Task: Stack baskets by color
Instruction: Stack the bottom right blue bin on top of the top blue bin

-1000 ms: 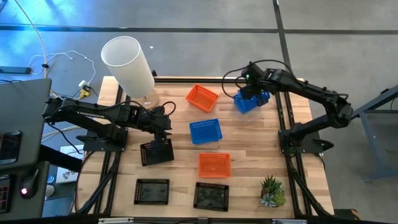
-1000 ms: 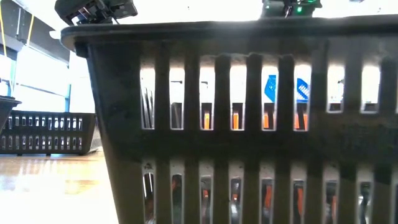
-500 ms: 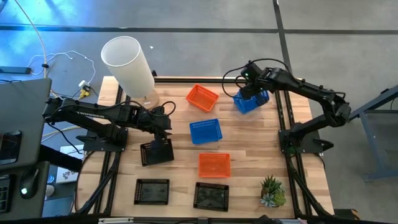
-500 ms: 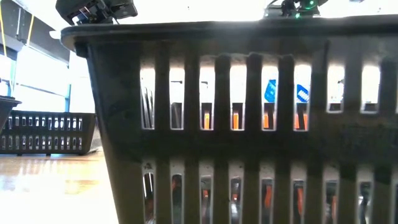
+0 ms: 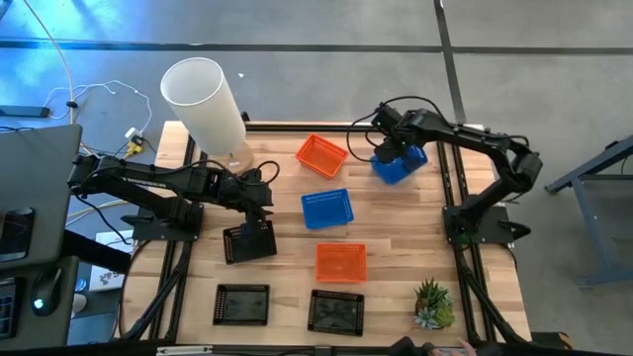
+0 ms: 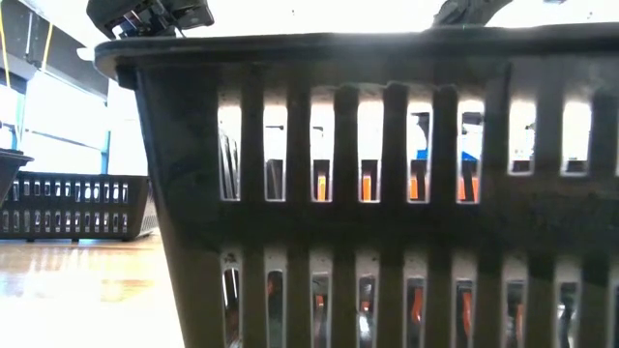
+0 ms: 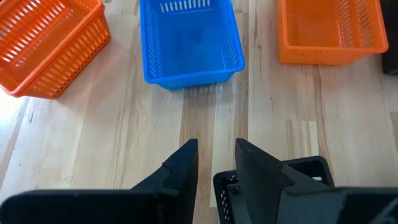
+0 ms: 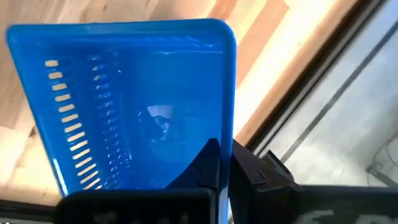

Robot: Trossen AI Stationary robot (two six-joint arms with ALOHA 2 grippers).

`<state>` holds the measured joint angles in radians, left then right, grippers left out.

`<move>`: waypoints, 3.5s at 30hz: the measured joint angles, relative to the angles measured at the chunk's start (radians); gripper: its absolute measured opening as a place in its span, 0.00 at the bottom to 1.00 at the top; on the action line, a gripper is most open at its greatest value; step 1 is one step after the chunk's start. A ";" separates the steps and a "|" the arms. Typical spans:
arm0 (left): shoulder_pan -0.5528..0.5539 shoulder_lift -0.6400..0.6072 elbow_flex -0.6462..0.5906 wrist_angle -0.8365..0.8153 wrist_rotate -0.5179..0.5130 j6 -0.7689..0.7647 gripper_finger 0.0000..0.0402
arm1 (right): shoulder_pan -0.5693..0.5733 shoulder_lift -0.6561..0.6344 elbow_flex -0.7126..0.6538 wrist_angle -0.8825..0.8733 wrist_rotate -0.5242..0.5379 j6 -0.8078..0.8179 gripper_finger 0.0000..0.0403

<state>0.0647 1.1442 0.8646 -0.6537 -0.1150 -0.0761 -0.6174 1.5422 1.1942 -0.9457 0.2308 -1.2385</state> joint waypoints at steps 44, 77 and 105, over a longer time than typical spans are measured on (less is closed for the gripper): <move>0.000 0.000 0.000 -0.008 0.000 0.027 0.23 | 0.018 0.075 0.000 -0.056 0.013 0.610 0.23; 0.000 0.000 0.000 -0.007 0.000 0.044 0.23 | 0.013 -0.192 0.000 -0.254 0.053 1.579 0.29; 0.000 0.000 0.000 0.003 0.000 0.053 0.23 | 0.068 -0.536 -0.351 -0.126 0.140 1.808 0.29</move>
<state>0.0647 1.1442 0.8646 -0.6502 -0.1154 -0.0231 -0.5495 1.0060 0.8431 -1.0718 0.3709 0.5697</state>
